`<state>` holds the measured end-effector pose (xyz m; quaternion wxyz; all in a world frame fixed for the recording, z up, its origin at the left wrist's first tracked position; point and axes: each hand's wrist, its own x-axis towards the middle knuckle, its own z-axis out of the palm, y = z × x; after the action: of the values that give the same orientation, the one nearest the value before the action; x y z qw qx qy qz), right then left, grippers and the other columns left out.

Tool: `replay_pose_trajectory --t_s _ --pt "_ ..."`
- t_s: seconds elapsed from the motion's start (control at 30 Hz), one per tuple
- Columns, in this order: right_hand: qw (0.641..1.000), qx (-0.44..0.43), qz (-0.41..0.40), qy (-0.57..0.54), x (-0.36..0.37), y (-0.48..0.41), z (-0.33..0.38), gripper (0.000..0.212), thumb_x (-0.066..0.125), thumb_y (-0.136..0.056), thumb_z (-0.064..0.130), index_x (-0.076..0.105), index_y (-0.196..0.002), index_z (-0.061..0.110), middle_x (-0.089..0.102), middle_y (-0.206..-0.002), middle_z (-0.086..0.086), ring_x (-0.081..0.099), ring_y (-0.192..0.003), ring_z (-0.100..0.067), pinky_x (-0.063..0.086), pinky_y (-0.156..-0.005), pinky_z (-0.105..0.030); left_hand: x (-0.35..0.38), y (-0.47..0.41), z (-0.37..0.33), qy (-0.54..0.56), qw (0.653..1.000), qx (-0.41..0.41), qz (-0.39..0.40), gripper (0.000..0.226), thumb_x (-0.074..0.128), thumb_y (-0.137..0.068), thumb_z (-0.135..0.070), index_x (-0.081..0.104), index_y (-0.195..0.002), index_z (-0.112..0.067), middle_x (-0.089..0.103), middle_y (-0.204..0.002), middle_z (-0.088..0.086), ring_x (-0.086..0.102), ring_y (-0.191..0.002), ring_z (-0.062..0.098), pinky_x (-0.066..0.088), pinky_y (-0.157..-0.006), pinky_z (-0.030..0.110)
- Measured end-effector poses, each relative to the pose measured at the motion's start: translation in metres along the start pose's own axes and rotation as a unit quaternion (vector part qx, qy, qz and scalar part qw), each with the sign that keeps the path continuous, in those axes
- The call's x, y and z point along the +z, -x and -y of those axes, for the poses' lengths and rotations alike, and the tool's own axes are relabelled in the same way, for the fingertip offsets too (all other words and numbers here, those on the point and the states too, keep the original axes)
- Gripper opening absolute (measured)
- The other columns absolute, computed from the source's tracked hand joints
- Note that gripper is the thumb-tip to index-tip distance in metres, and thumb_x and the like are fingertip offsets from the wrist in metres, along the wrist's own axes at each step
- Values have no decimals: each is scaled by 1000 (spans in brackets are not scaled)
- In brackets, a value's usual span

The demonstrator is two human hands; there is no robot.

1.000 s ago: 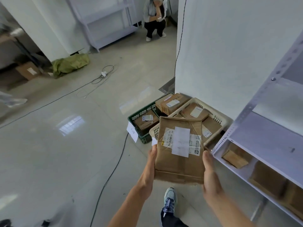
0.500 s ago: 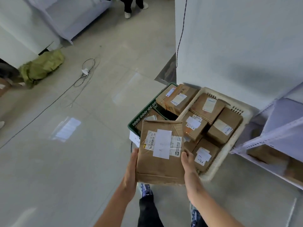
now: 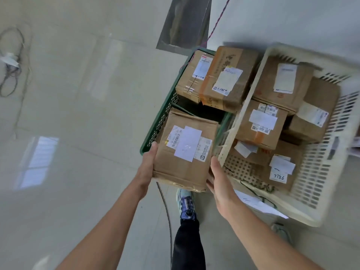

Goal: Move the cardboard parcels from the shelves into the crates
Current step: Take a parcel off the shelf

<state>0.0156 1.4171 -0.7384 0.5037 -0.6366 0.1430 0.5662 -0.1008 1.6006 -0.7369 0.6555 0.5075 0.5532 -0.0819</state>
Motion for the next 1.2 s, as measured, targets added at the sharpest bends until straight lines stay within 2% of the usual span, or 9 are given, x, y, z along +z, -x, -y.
replay_pose_trajectory --t_s 0.13,0.23,0.3,0.4,0.6,0.7,0.83,1.03,1.2 --pt "998 33 -43 -18 25 -78 -11 51 41 -97 79 52 -143 59 48 -150 26 42 -148 -10 31 -128 -46 -26 -82 10 -28 999 -18 0 61 33 -104 -78 74 -127 -39 76 -128 -17 71 -106 -10 47 -88 22" --pt "996 68 -64 -6 41 -124 -16 33 43 -99 77 57 -122 59 50 -142 20 52 -128 -12 43 -118 -45 -38 -128 11 -52 998 -24 16 66 26 -109 -72 77 -129 -35 81 -119 -18 74 -98 -11 53 -77 11" --pt "995 77 -59 -12 51 -148 -19 28 40 -103 73 51 -124 58 50 -136 20 52 -124 -10 47 -110 -42 -46 -155 15 -72 997 -27 20 66 26 -108 -73 77 -128 -36 81 -121 -15 75 -107 -3 52 -87 15" --pt "994 93 -49 -34 61 -181 -26 49 39 -104 70 52 -144 44 53 -146 14 53 -128 -10 49 -107 -46 -54 -191 20 -87 995 -27 29 71 27 -105 -78 76 -133 -35 79 -129 -9 69 -127 13 43 -117 38" --pt "991 107 -51 -67 74 -231 -32 55 37 -104 71 53 -147 40 50 -151 13 53 -136 -14 58 -88 -47 -64 -232 23 -124 992 -32 10 83 38 -83 -92 63 -147 -46 57 -159 -4 41 -156 23 24 -132 52" --pt "991 102 -50 -66 78 -249 -34 38 37 -104 73 53 -132 53 46 -139 17 51 -138 -17 59 -95 -53 -63 -245 25 -159 986 -34 -33 80 37 -82 -86 68 -137 -36 61 -149 -2 46 -148 26 32 -126 50" --pt "990 100 -46 -84 81 -259 -41 34 36 -104 72 56 -125 54 53 -141 13 52 -141 -21 53 -109 -57 -61 -246 27 -145 989 -4 -41 71 40 -86 -78 75 -120 -27 75 -123 -2 66 -120 21 46 -96 34" --pt "987 116 -32 -104 81 -264 -47 49 36 -101 76 56 -135 48 52 -160 5 53 -141 -24 40 -121 -61 -54 -251 32 -146 988 18 -38 68 34 -96 -78 74 -126 -32 77 -127 0 66 -128 30 45 -118 51" --pt "989 124 -33 -69 75 -254 -36 80 32 -96 84 36 -162 39 33 -173 3 34 -157 -30 25 -128 -62 -50 -245 27 -146 985 -9 -89 71 35 -93 -79 69 -134 -32 64 -143 -1 44 -148 31 31 -117 41"
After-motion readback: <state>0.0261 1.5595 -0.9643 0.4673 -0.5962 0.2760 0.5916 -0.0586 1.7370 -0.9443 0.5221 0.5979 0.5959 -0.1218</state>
